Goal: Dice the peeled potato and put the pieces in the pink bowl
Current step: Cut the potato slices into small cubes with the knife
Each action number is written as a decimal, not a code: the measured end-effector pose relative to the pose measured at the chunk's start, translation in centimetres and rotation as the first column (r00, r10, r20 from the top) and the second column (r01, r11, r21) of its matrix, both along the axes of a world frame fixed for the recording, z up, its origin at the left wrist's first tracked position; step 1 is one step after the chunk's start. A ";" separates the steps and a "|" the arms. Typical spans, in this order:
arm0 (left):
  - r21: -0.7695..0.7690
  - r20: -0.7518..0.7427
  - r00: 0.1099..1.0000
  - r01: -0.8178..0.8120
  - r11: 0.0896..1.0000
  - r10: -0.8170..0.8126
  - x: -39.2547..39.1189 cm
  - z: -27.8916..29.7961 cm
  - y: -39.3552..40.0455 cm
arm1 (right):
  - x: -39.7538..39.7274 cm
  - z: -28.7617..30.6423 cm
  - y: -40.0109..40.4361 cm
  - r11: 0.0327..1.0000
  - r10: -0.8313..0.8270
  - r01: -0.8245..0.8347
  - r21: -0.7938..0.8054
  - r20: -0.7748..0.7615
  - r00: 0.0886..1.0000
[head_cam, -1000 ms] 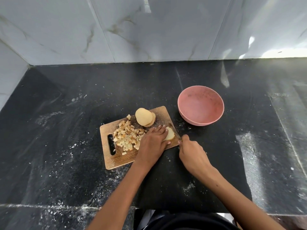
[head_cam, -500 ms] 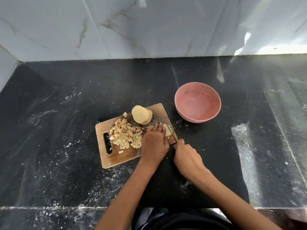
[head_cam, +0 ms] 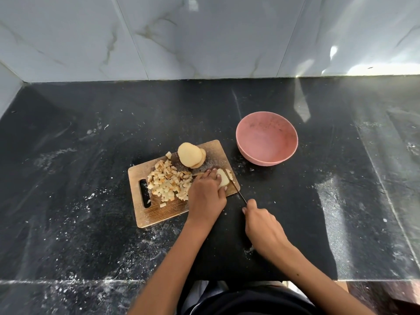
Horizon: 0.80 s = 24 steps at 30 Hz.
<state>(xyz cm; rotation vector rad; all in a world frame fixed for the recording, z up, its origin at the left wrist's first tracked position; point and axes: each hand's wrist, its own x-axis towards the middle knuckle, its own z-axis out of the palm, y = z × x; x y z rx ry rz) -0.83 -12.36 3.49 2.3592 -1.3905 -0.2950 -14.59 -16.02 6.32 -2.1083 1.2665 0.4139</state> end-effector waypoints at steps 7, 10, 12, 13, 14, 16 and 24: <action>0.003 -0.023 0.999 0.027 1.000 -0.027 0.3 -0.7 0.9 | 2.4 0.7 -1.5 1.000 0.004 -0.002 -0.022 0.091 0.996; -0.007 -0.029 0.999 0.034 0.999 -0.034 0.4 -1.0 1.1 | 3.3 0.3 -1.8 0.999 0.025 -0.023 -0.040 0.054 0.998; -0.009 -0.031 0.999 0.032 0.999 -0.033 0.3 -1.1 1.0 | 3.7 0.0 -1.8 0.998 0.035 -0.034 -0.045 0.019 0.999; -0.013 -0.031 0.999 0.031 0.999 -0.031 0.3 -1.1 0.9 | 4.0 -0.1 -1.8 0.999 0.036 -0.036 -0.040 0.005 0.999; -0.019 -0.034 0.999 0.028 0.999 -0.029 0.3 -1.1 0.8 | 4.2 -0.2 -1.8 0.999 0.037 -0.037 -0.035 -0.006 0.999; -0.024 -0.037 0.999 0.031 0.999 -0.031 0.4 -1.0 0.7 | 4.9 -0.2 -1.9 0.999 0.027 -0.028 -0.032 -0.012 1.000; -0.046 0.004 1.000 0.025 0.999 -0.025 0.2 -1.3 0.5 | 2.6 -0.1 -0.4 0.999 0.046 -0.047 -0.010 -0.106 0.993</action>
